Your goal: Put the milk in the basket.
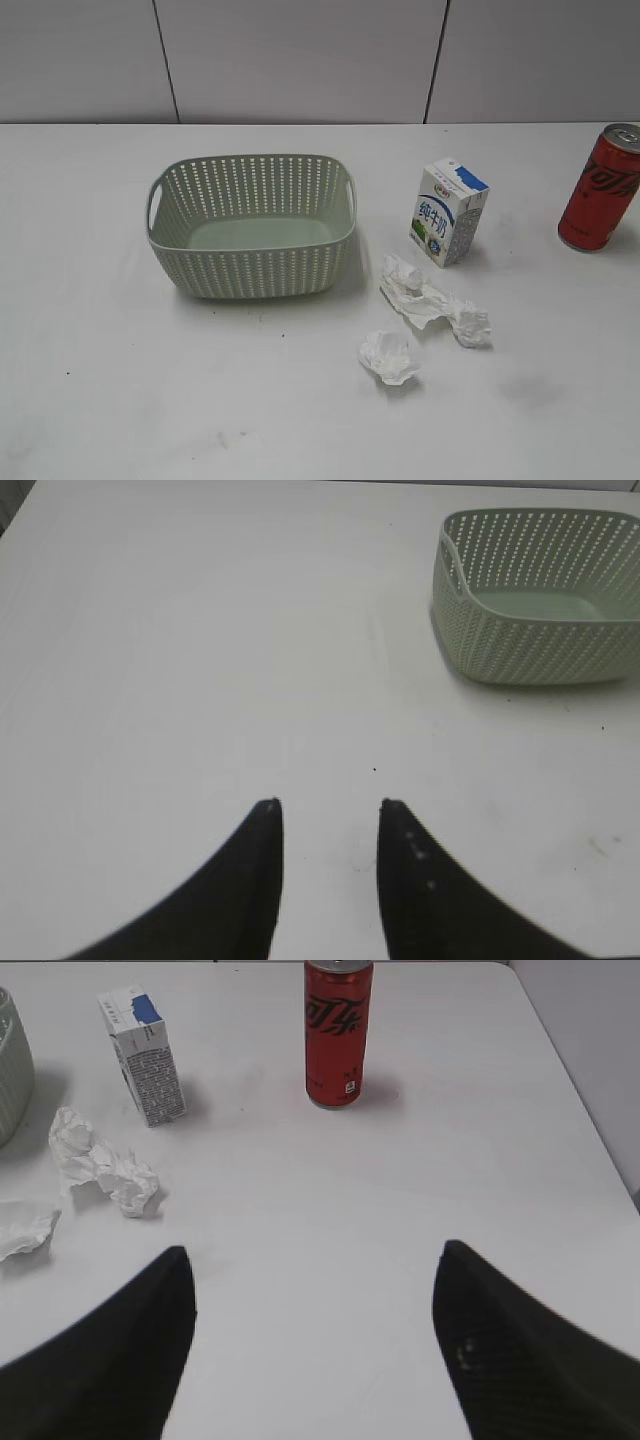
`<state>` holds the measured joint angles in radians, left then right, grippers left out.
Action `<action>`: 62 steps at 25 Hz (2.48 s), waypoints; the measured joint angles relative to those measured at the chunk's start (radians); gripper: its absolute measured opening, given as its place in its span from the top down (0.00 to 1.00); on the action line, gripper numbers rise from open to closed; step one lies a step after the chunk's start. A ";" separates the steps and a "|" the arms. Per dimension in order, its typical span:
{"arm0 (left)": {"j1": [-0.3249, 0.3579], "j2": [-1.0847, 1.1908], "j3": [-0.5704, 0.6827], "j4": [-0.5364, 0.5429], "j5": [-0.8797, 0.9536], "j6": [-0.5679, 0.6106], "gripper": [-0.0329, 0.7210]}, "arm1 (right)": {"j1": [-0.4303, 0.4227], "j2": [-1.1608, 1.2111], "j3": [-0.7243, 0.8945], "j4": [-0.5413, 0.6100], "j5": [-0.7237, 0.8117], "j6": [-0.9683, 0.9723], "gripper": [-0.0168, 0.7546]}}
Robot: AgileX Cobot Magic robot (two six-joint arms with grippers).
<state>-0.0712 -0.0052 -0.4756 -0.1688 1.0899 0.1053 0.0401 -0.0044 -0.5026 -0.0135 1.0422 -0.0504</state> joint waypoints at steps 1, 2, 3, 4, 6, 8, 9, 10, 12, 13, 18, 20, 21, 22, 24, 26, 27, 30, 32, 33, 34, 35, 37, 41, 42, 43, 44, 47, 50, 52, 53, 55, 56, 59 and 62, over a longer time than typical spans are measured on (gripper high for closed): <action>0.000 0.000 0.000 0.000 0.000 0.000 0.65 | 0.000 0.000 0.000 0.000 0.000 0.000 0.21; 0.000 0.000 0.000 0.000 0.000 0.000 0.65 | 0.000 0.000 0.000 0.000 0.000 0.000 0.21; 0.000 0.000 0.000 0.000 0.000 0.000 0.65 | 0.000 0.000 0.000 0.000 0.000 0.000 0.21; 0.000 0.000 0.000 0.000 0.000 0.000 0.65 | 0.000 0.000 0.000 0.000 0.000 0.000 0.22; 0.000 0.000 0.000 0.000 0.000 0.000 0.65 | 0.000 0.000 0.000 0.000 -0.001 0.000 0.21; 0.000 0.000 0.000 0.000 0.000 0.000 0.65 | 0.000 0.004 -0.001 0.000 -0.005 0.000 0.21; 0.000 0.000 0.000 0.000 0.000 0.000 0.65 | 0.000 0.022 -0.007 0.000 -0.012 0.000 0.21; 0.000 0.000 0.000 0.000 0.000 0.000 0.65 | 0.000 0.049 -0.015 0.001 -0.026 0.000 0.21; 0.000 0.000 0.000 0.000 0.000 0.000 0.65 | 0.000 0.146 -0.040 0.008 -0.093 -0.003 0.22; 0.000 0.000 0.000 0.000 0.000 0.000 0.65 | 0.000 0.197 -0.052 0.013 -0.124 -0.005 0.22; 0.000 0.000 0.000 0.000 0.000 0.000 0.65 | 0.000 0.532 -0.145 0.013 -0.226 -0.020 0.22; 0.000 0.000 0.000 0.000 0.000 0.000 0.65 | 0.000 0.659 -0.189 0.013 -0.234 -0.035 0.22; 0.000 0.000 0.000 0.000 0.000 0.000 0.65 | 0.000 0.727 -0.216 0.013 -0.236 -0.042 0.22; 0.000 0.000 0.000 0.000 0.000 0.000 0.65 | 0.000 0.793 -0.246 0.013 -0.237 -0.049 0.22; 0.000 0.000 0.000 0.000 0.000 0.000 0.65 | 0.000 0.908 -0.306 0.037 -0.238 -0.078 0.22; 0.000 0.000 0.000 0.000 0.000 0.000 0.65 | 0.000 1.027 -0.379 0.080 -0.238 -0.118 0.22; 0.000 0.000 0.000 0.000 0.000 0.000 0.65 | 0.000 1.077 -0.417 0.098 -0.238 -0.129 0.22; 0.000 0.000 0.000 0.000 0.000 0.000 0.65 | 0.000 1.239 -0.528 0.156 -0.226 -0.165 0.22; 0.000 0.000 0.000 0.000 0.000 0.000 0.65 | 0.001 1.327 -0.598 0.194 -0.208 -0.197 0.22; 0.000 0.000 0.000 0.000 0.000 0.000 0.65 | 0.005 1.371 -0.634 0.206 -0.194 -0.209 0.22; 0.000 0.000 0.000 0.000 0.000 0.000 0.65 | 0.010 1.407 -0.669 0.212 -0.183 -0.217 0.22; 0.000 0.000 0.000 0.000 0.000 0.000 0.65 | 0.017 1.447 -0.696 0.215 -0.171 -0.221 0.22; 0.000 0.000 0.000 0.000 0.000 0.000 0.65 | 0.043 1.519 -0.752 0.218 -0.163 -0.224 0.22; 0.000 0.000 0.000 0.000 0.000 0.000 0.65 | 0.130 1.640 -0.853 0.209 -0.158 -0.228 0.22; 0.000 0.000 0.000 0.000 0.000 0.000 0.65 | 0.152 1.672 -0.874 0.200 -0.158 -0.228 0.21; 0.000 0.000 0.000 0.000 0.000 0.000 0.65 | 0.177 1.706 -0.899 0.188 -0.158 -0.228 0.21; 0.000 0.000 0.000 0.000 0.000 0.000 0.65 | 0.202 1.733 -0.923 0.179 -0.158 -0.228 0.20; 0.000 0.000 0.000 0.000 0.000 0.000 0.65 | 0.259 1.832 -0.983 0.133 -0.158 -0.218 0.17; 0.000 0.000 0.000 0.000 0.000 0.000 0.65 | 0.291 1.917 -1.026 0.100 -0.159 -0.193 0.15; 0.000 0.000 0.000 0.000 0.000 0.000 0.65 | 0.298 1.966 -1.042 0.088 -0.160 -0.185 0.15; 0.000 0.000 0.000 0.000 0.000 0.000 0.65 | 0.299 1.990 -1.047 0.083 -0.160 -0.182 0.15; 0.000 0.000 0.000 0.000 0.000 0.000 0.65 | 0.301 2.025 -1.048 0.071 -0.161 -0.179 0.15; 0.000 0.000 0.000 0.000 0.000 0.000 0.65 | 0.301 2.043 -1.048 0.063 -0.162 -0.178 0.15; 0.000 0.000 0.000 0.000 0.000 0.000 0.65 | 0.301 2.083 -1.051 0.045 -0.162 -0.176 0.16; 0.000 0.000 0.000 0.000 0.000 0.000 0.65 | 0.301 2.091 -1.055 0.042 -0.160 -0.176 0.26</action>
<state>-0.0712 -0.0052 -0.4756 -0.1688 1.0899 0.1053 0.3407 2.0863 -1.5578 0.0285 0.8820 -0.2264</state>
